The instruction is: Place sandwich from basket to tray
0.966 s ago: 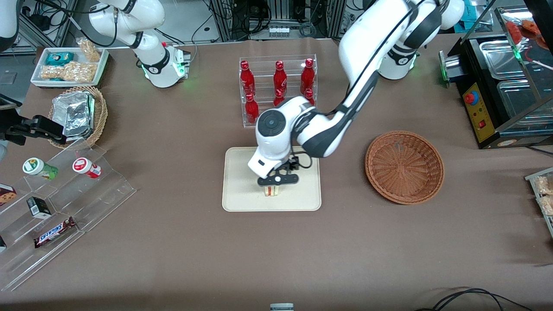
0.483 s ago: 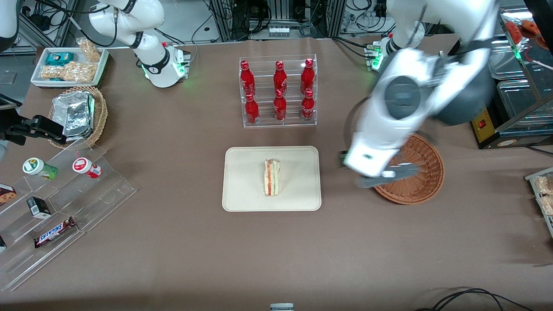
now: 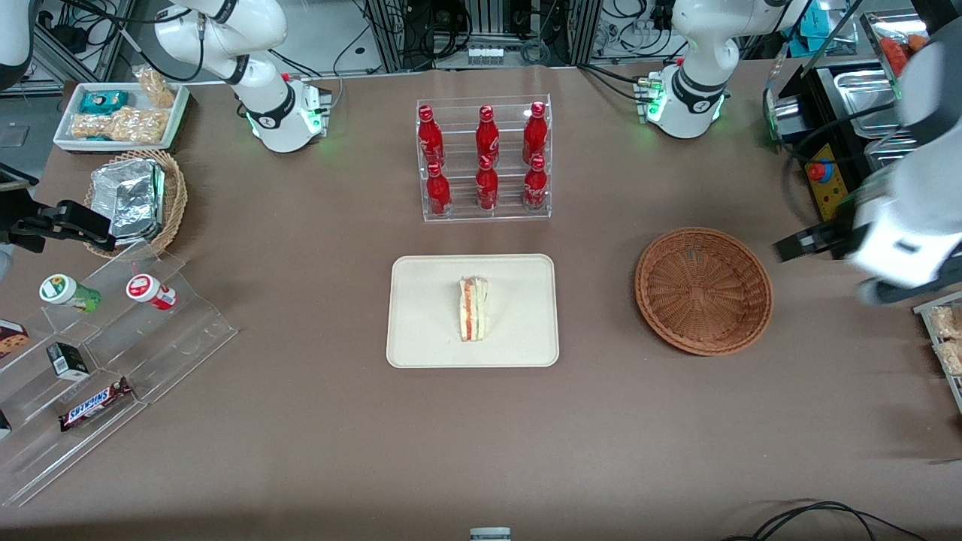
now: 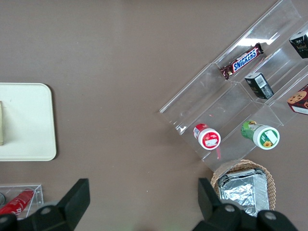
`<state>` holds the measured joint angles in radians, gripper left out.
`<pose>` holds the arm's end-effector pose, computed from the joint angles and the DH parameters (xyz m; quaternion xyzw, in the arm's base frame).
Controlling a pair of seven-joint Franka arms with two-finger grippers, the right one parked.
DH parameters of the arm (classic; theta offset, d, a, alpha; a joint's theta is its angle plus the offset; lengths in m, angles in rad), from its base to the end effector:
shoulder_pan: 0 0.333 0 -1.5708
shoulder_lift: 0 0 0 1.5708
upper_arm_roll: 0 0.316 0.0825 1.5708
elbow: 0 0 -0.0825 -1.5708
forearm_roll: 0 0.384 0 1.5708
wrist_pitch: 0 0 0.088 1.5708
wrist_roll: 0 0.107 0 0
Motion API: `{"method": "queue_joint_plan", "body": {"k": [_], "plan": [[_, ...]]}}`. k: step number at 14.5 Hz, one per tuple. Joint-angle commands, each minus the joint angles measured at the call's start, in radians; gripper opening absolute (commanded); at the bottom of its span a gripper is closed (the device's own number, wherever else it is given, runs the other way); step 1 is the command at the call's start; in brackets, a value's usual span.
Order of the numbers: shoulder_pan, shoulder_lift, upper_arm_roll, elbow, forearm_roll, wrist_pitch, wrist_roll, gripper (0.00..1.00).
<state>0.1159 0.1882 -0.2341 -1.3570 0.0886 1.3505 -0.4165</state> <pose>0.5850 -0.0444 0.6010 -0.9834 -0.1533 0.0855 0.0464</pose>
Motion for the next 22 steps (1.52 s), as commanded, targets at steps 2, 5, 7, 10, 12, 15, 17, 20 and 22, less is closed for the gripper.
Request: {"method": "queue_joint_plan", "body": {"k": [2, 5, 7, 10, 12, 15, 17, 20, 22], "plan": [[0.010, -0.203, 0.010, -0.174, -0.059, 0.015, 0.010, 1.00], [0.008, -0.225, 0.018, -0.169, -0.044, 0.022, 0.094, 1.00], [0.004, -0.237, 0.056, -0.166, -0.043, 0.013, 0.250, 1.00], [-0.010, -0.245, 0.065, -0.157, -0.056, 0.013, 0.294, 1.00], [-0.009, -0.245, 0.077, -0.156, -0.082, 0.013, 0.294, 1.00], [0.001, -0.248, 0.087, -0.149, -0.132, 0.010, 0.291, 1.00], [-0.002, -0.245, 0.087, -0.152, -0.124, 0.019, 0.291, 1.00], [-0.005, -0.231, 0.087, -0.162, -0.116, 0.100, 0.291, 1.00], [-0.010, -0.230, 0.085, -0.162, -0.118, 0.111, 0.271, 1.00]]}}
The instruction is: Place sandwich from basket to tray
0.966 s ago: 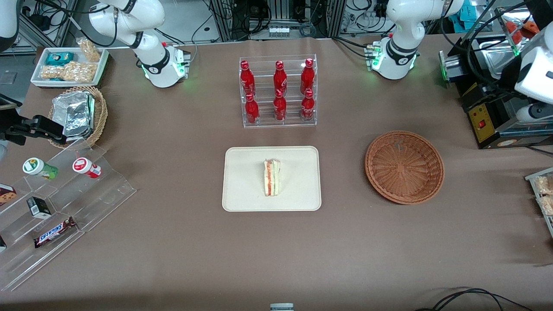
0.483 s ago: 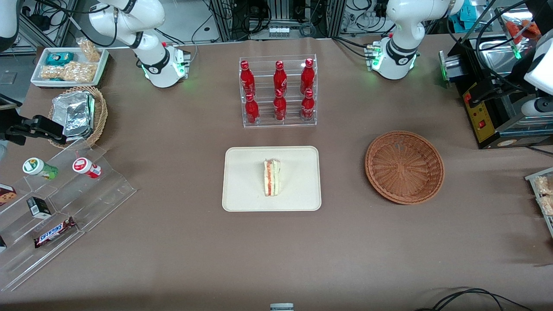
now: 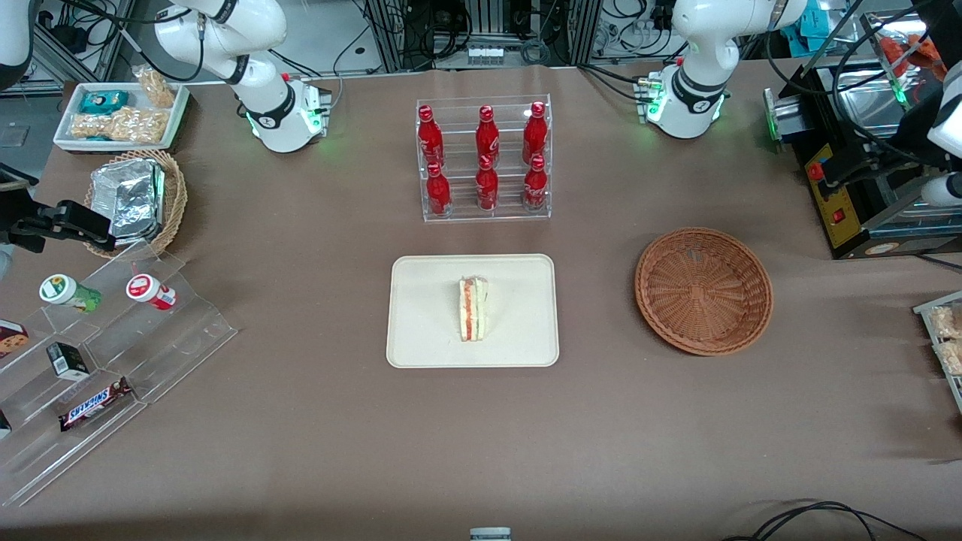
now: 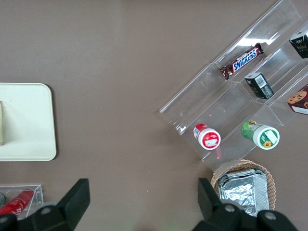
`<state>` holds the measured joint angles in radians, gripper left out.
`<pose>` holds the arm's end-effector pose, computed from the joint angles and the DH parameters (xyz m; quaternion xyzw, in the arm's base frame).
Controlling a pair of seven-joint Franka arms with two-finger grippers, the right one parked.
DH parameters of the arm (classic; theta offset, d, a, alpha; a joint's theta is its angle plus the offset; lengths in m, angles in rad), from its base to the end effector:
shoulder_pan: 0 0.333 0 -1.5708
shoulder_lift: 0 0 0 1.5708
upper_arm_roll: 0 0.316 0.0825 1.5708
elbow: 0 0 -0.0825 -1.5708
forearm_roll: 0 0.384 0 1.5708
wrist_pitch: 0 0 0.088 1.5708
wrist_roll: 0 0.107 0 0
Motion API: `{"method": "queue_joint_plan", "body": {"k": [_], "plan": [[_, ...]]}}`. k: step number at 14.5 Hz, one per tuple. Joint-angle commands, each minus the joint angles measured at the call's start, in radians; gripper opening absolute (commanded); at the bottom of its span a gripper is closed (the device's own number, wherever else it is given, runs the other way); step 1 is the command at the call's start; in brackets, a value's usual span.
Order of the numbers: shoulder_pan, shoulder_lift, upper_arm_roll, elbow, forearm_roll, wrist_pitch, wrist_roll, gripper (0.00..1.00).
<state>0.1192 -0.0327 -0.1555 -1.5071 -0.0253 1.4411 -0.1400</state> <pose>0.5304 -0.0239 0.6605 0.9985 0.0505 -0.0177 0.0085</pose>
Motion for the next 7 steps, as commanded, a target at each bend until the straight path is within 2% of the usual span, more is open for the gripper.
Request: {"method": "queue_joint_plan", "body": {"k": [1, 7], "plan": [[-0.013, -0.009, 0.007, -0.010, -0.010, 0.031, -0.022, 1.00], [-0.016, -0.013, 0.005, -0.008, -0.015, 0.035, -0.078, 1.00]]}}
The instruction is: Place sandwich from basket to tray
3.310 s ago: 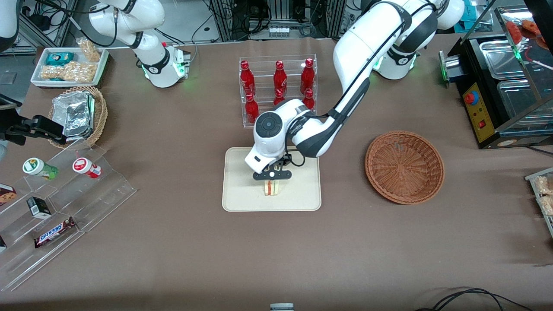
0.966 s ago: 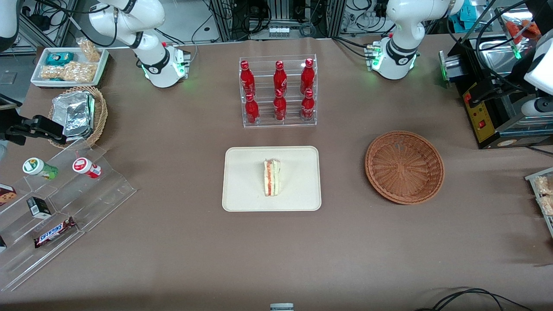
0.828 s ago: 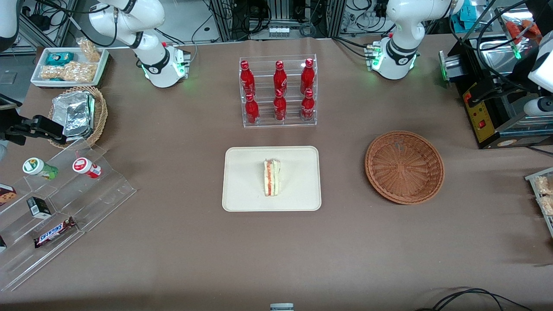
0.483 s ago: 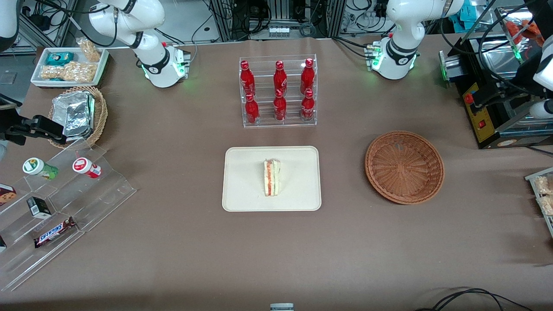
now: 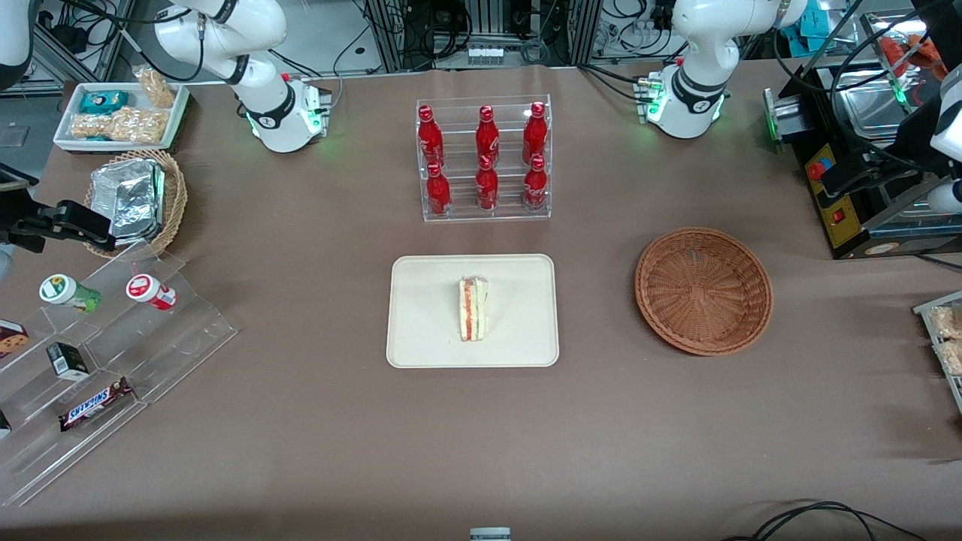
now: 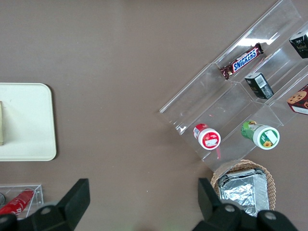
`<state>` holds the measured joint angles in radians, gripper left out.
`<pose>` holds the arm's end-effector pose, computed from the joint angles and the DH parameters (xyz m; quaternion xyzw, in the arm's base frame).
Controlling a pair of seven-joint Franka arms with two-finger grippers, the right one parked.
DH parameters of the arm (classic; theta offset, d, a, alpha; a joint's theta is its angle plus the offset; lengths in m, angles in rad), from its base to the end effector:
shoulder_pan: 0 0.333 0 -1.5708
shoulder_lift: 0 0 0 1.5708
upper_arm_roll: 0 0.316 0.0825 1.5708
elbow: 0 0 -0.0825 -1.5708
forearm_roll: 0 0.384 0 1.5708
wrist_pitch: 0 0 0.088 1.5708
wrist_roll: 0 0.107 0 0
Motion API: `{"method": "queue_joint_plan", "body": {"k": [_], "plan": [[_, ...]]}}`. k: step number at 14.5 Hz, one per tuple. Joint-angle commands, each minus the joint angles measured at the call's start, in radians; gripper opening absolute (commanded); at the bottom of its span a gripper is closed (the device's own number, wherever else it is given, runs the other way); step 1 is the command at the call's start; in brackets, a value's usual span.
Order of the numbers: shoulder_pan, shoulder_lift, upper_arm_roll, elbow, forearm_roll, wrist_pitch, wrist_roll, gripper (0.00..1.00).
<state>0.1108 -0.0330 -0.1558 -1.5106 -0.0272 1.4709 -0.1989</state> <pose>0.5333 -0.0288 0.6616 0.9971 0.0756 -0.0049 0.0105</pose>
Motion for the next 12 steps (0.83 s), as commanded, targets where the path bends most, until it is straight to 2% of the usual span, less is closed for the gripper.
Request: {"method": "queue_joint_plan", "body": {"k": [1, 12], "plan": [[-0.008, -0.011, 0.005, -0.003, -0.014, 0.006, -0.019, 1.00], [-0.008, -0.021, 0.004, 0.001, -0.011, -0.018, -0.019, 1.00]]}}
